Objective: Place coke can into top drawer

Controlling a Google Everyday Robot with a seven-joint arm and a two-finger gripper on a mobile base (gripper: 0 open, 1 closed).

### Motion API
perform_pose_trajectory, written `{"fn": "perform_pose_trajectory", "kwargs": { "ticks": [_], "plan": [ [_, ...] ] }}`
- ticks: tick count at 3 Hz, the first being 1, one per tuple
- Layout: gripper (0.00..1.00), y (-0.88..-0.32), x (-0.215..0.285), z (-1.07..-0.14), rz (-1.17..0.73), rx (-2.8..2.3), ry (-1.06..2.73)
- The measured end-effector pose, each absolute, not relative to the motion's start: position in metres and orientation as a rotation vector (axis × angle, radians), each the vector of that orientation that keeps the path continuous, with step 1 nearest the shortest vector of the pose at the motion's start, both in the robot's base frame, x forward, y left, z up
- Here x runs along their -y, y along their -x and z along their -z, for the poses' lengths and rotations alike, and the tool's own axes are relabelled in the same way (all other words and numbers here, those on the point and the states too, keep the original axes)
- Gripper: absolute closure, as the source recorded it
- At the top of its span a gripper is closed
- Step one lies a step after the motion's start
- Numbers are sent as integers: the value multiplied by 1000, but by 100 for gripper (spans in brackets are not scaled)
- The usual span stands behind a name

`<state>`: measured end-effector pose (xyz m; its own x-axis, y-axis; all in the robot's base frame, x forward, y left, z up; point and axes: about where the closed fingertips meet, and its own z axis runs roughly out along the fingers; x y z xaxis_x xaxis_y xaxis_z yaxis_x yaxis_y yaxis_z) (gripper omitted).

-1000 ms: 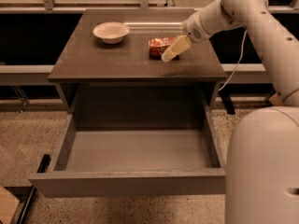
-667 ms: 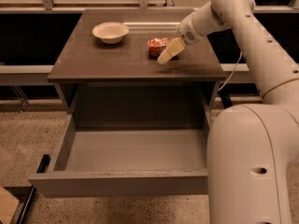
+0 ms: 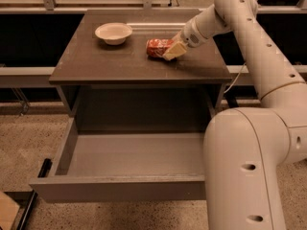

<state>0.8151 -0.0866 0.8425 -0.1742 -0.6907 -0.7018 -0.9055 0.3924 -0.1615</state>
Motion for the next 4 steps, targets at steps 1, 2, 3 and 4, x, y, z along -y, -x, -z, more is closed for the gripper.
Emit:
{"fn": "perform_pose_trajectory", "kwargs": {
  "ticks": [1, 2, 3, 4],
  "plan": [
    [73, -808, 94, -857, -371, -1916, 1377],
    [97, -785, 100, -881, -358, -1894, 1416],
    [100, -734, 110, -911, -343, -1851, 1503],
    [100, -670, 111, -960, -271, -1753, 1564]
  ]
}}
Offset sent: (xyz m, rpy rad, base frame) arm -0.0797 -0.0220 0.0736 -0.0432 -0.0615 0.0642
